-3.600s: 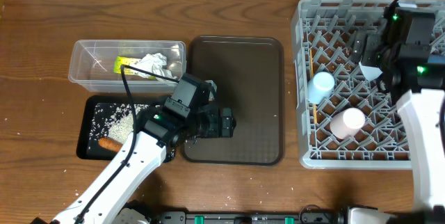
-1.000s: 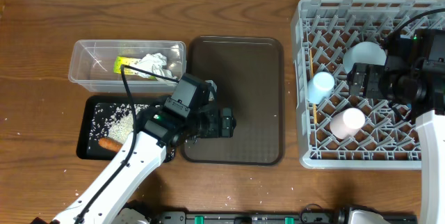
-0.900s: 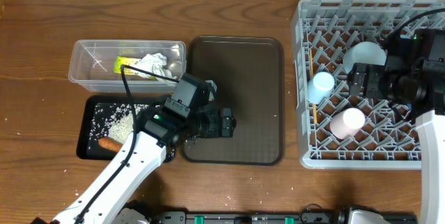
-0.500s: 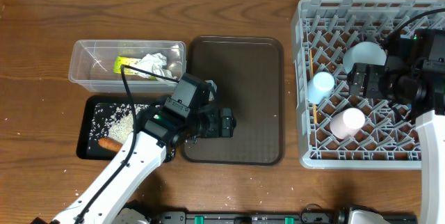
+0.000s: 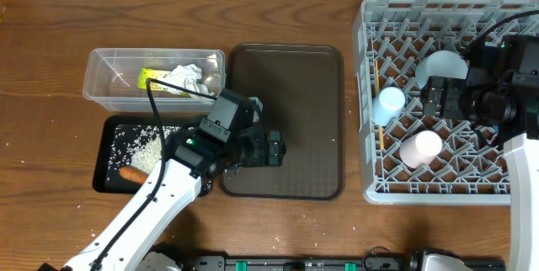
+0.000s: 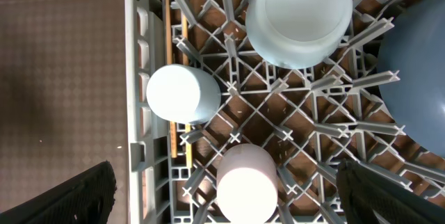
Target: Sort waste into correct bins and load items into the dishwasher rack
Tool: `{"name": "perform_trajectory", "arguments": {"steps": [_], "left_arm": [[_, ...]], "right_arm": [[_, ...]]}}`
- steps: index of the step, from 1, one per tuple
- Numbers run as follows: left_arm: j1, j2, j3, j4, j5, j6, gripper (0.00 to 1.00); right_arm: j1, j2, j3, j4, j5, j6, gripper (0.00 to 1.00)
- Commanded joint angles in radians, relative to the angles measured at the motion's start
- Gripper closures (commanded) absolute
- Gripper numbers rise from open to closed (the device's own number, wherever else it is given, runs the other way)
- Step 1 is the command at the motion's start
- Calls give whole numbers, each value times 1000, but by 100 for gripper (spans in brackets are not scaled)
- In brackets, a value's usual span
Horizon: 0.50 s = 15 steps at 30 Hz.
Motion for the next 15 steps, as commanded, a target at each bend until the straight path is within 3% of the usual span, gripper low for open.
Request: {"name": "perform_trajectory", "arguments": {"steps": [1,8,15], "left_arm": [[1,0,-2,-3,-8,-12,4],[1,0,-2,-3,-8,-12,4],[1,0,-2,-3,-8,-12,4]], "right_arm": [[9,-2,0,1,6,-19,1],[16,-18,-16,1,6,-19,1],[101,-143,-24,1,6,-19,1]]}}
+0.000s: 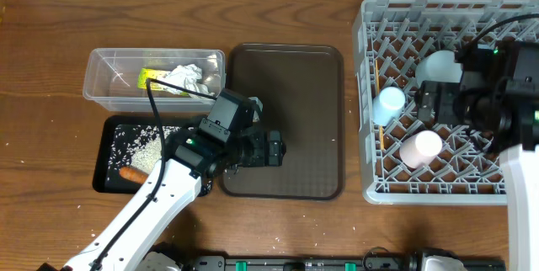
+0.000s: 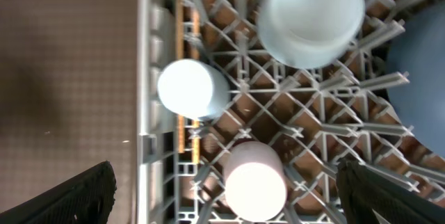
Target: Sort waste into correct bins and load items into the dishwasher rack
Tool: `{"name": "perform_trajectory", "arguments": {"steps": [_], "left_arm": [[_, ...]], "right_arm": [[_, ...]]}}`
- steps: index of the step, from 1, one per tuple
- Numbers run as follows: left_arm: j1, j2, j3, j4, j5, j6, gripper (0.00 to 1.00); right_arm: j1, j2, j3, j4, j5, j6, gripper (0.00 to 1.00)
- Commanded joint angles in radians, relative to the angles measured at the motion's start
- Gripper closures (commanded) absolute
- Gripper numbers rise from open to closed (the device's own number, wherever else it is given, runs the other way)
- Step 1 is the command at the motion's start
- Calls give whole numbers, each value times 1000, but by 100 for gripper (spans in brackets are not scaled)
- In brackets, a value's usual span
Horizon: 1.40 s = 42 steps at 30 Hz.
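The grey dishwasher rack (image 1: 438, 193) stands at the right and holds an upturned light blue cup (image 1: 390, 101), an upturned pink cup (image 1: 421, 147) and a white bowl (image 1: 442, 67). My right gripper (image 1: 431, 107) hovers above the rack, open, with its fingers wide apart. In the wrist view the right gripper (image 2: 233, 196) has the pink cup (image 2: 254, 186) far below the gap; the blue cup (image 2: 191, 88) and bowl (image 2: 309, 19) lie beyond. My left gripper (image 1: 274, 149) is over the brown tray (image 1: 286, 77); its jaws do not show clearly.
A clear bin (image 1: 105, 77) at the left holds a yellow wrapper and crumpled tissue. Below it a black tray (image 1: 109, 132) holds rice grains and an orange piece. Wooden chopsticks (image 2: 188, 78) lie along the rack's left edge. A grey-blue dish (image 2: 421, 78) sits at the rack's right.
My right gripper has shifted a little to the left over the rack, still open and holding nothing. The left arm has not moved.
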Motion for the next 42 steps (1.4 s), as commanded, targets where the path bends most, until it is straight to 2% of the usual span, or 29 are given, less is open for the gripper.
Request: {"name": "perform_trajectory", "arguments": {"steps": [1,12,23,30,42], "left_arm": [[1,0,-2,-3,-8,-13,3],[1,0,-2,-3,-8,-13,4],[1,0,-2,-3,-8,-13,4],[1,0,-2,-3,-8,-13,4],[1,0,-2,-3,-8,-13,3]], "right_arm": [[60,-100,-2,1,0,-19,1],[275,-432,-3,0,0,-19,1],[292,-805,-3,-1,0,-19,1],[292,-916,-3,-53,0,-19,1],[289,-1018,-4,-252,10,-19,1]]}}
